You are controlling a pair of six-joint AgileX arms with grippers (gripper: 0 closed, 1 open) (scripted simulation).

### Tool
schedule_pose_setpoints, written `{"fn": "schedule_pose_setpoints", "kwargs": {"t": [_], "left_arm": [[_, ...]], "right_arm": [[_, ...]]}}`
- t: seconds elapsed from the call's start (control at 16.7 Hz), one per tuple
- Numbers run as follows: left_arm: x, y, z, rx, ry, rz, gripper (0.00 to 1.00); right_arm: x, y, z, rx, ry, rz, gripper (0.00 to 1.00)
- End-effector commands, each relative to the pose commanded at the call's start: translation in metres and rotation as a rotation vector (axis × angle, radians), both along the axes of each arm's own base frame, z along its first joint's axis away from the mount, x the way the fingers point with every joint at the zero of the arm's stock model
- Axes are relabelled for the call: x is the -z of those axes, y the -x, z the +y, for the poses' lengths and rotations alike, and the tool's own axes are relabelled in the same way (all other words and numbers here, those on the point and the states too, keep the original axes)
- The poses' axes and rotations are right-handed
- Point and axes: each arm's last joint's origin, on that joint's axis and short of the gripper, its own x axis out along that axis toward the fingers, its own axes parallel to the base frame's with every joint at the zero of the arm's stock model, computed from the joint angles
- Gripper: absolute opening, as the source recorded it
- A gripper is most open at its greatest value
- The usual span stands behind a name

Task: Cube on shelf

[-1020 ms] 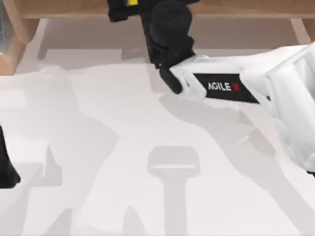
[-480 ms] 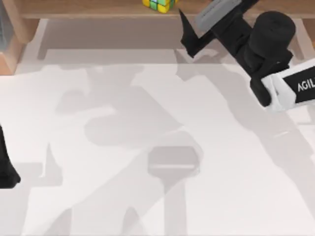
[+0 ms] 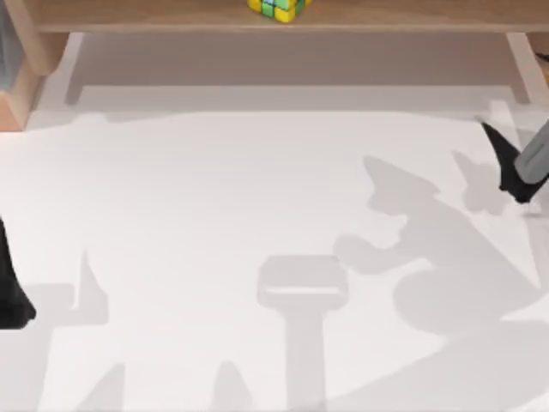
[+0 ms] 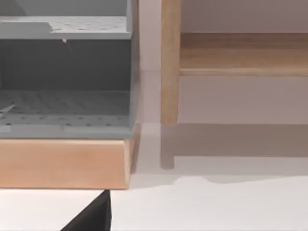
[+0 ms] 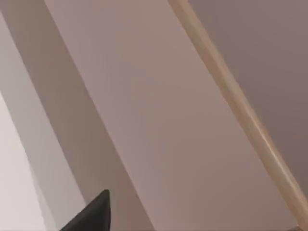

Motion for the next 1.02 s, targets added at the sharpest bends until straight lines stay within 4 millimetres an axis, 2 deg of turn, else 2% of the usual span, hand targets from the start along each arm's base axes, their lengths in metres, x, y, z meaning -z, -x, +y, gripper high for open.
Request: {"fn": "schedule_pose_setpoints", "kwargs": {"t": [0.18,0.36,0.6,0.78,1.02], "left_arm": [[0.0,0.0,0.0,0.0,0.0,0.0,1.0],[0.0,0.0,0.0,0.0,0.0,0.0,1.0],[0.0,0.0,0.0,0.0,0.0,0.0,1.0],[0.0,0.0,0.0,0.0,0.0,0.0,1.0],[0.0,0.0,0.0,0.0,0.0,0.0,1.0]], "right_arm": [[0.009,0.044,-0.054,0.093,0.142,-0.052,1.0],[0.014,0.081,-0.098,0.233,0.286,-0.101,1.0],[0.017,0.112,-0.146,0.449,0.467,-0.142,1.0],[0.017,0.121,-0.167,0.55,0.548,-0.156,1.0],[0.017,0.122,-0.169,0.557,0.554,-0.157,1.0]]}}
